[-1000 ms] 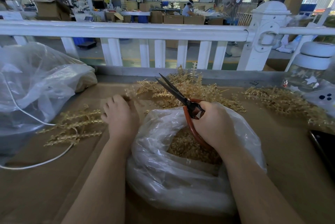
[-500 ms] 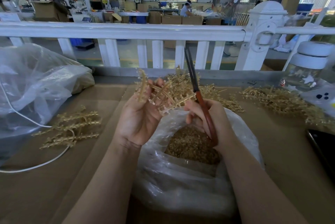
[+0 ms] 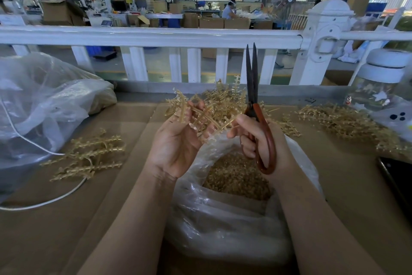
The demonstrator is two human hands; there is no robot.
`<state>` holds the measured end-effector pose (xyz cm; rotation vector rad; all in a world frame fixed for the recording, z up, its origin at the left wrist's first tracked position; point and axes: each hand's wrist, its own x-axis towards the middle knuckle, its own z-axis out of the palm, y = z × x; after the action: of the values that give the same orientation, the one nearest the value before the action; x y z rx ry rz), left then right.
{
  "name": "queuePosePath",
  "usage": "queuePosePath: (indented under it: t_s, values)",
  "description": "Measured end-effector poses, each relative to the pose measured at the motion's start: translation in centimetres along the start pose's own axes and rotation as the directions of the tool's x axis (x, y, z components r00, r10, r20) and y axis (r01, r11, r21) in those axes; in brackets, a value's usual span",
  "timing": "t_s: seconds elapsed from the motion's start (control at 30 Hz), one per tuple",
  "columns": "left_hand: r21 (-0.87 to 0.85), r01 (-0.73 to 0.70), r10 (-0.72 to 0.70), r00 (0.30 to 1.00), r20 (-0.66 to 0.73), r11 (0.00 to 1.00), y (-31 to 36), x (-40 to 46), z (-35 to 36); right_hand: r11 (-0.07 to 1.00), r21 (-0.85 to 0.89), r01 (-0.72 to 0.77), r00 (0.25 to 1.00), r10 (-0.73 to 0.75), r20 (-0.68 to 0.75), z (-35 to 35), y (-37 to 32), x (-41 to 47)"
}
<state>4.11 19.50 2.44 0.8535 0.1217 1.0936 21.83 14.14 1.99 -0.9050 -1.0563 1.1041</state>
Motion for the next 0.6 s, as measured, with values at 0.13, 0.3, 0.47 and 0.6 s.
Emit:
queuePosePath:
  t_s: [0.13,0.3,0.47,0.6]
  values:
    - [0.033,0.024,-0.025,0.999,0.019,0.999,-0.2,-0.1,0.1,0.996,-0.093,-0.007,0.997,0.0,-0.079,0.2,-0.1,0.0]
    - [0.074,0.052,-0.054,0.998,0.022,0.996,0.0,-0.2,0.3,0.998,-0.058,0.026,0.993,-0.032,-0.112,0.2,-0.2,0.0]
    - [0.163,0.092,-0.083,0.995,-0.062,0.982,0.3,-0.5,0.7,0.994,-0.011,0.107,0.989,-0.108,-0.097,0.2,-0.1,0.0]
    - [0.367,0.398,-0.343,0.916,-0.208,0.841,0.0,-0.7,1.1,0.989,-0.016,0.149,0.987,-0.15,-0.066,0.1,-0.2,-0.2]
